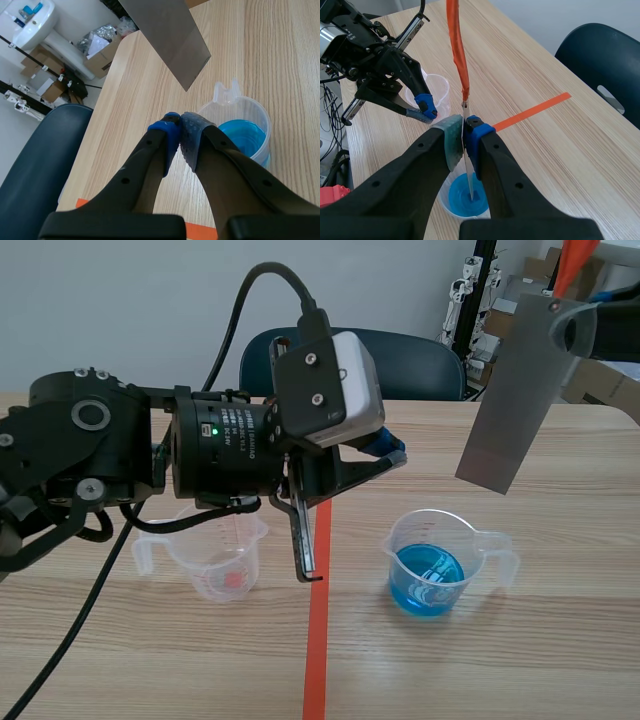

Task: Do the redox reaction experiment. move the plate over the left beaker

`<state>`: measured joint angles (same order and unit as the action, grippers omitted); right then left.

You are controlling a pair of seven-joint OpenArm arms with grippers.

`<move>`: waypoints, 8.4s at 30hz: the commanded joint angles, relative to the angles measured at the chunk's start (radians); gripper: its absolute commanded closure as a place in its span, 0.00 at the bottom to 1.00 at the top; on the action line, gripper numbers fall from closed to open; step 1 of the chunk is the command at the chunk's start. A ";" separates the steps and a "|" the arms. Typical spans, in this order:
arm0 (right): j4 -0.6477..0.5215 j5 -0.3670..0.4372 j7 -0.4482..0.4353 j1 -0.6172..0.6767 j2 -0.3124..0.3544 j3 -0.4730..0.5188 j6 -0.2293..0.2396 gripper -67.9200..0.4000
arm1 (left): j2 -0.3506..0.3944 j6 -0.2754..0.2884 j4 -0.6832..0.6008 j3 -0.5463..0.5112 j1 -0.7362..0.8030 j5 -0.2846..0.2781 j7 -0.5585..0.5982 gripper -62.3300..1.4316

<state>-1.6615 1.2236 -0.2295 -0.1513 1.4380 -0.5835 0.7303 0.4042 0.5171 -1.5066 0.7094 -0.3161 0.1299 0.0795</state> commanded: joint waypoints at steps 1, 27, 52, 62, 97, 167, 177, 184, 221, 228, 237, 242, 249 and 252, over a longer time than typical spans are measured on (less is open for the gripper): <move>-0.005 0.018 -0.016 -0.011 0.014 0.023 0.003 0.99 | -0.007 -0.005 -0.004 -0.001 -0.014 -0.014 0.013 0.93; -0.005 0.019 -0.021 -0.009 0.014 0.022 0.003 0.99 | -0.007 -0.006 -0.004 -0.001 -0.014 -0.014 0.013 0.93; -0.005 0.018 -0.045 -0.010 -0.030 0.023 0.003 0.99 | 0.069 -0.006 -0.008 -0.068 0.071 -0.014 0.078 0.93; -0.005 0.011 0.021 -0.035 -0.103 0.023 0.002 0.99 | 0.173 -0.006 -0.080 -0.198 0.239 -0.014 0.160 0.93; -0.004 0.019 0.644 -0.319 -0.634 0.022 -0.001 0.99 | 0.082 -0.091 -0.007 -0.638 0.965 -0.010 0.710 0.94; 0.222 -0.361 0.987 -0.361 -1.360 0.022 0.015 0.99 | -0.322 -0.456 1.030 -0.723 0.620 0.098 1.474 0.93; 0.222 -0.361 0.987 -0.361 -1.360 0.022 0.015 0.99 | -0.318 -0.455 1.030 -0.723 0.621 0.090 1.474 0.27; 0.222 -0.361 0.987 -0.361 -1.360 0.022 0.015 0.99 | -0.318 -0.455 1.030 -0.723 0.621 0.064 1.474 0.01; 0.222 -0.360 0.983 -0.358 -1.360 0.022 0.015 0.99 | -0.318 -0.455 1.030 -0.723 0.620 0.064 1.474 0.01; 0.222 -0.360 0.983 -0.358 -1.360 0.022 0.015 0.99 | -0.318 -0.455 1.030 -0.723 0.620 0.064 1.474 0.01; 0.222 -0.360 0.983 -0.358 -1.360 0.022 0.015 0.99 | -0.318 -0.455 1.030 -0.723 0.620 0.064 1.474 0.01; 0.222 -0.360 0.983 -0.358 -1.360 0.022 0.015 0.99 | -0.318 -0.455 1.030 -0.723 0.620 0.064 1.474 0.01; 0.222 -0.360 0.983 -0.358 -1.360 0.022 0.015 0.99 | -0.318 -0.455 1.030 -0.723 0.620 0.064 1.474 0.01; 0.222 -0.360 0.983 -0.358 -1.360 0.022 0.015 0.99 | -0.318 -0.455 1.030 -0.723 0.620 0.064 1.474 0.01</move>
<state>-1.4193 0.8524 0.7677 -0.4870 0.0830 -0.5751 0.7303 0.0753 0.0601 -0.4606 -0.0109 0.2996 0.1936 1.5082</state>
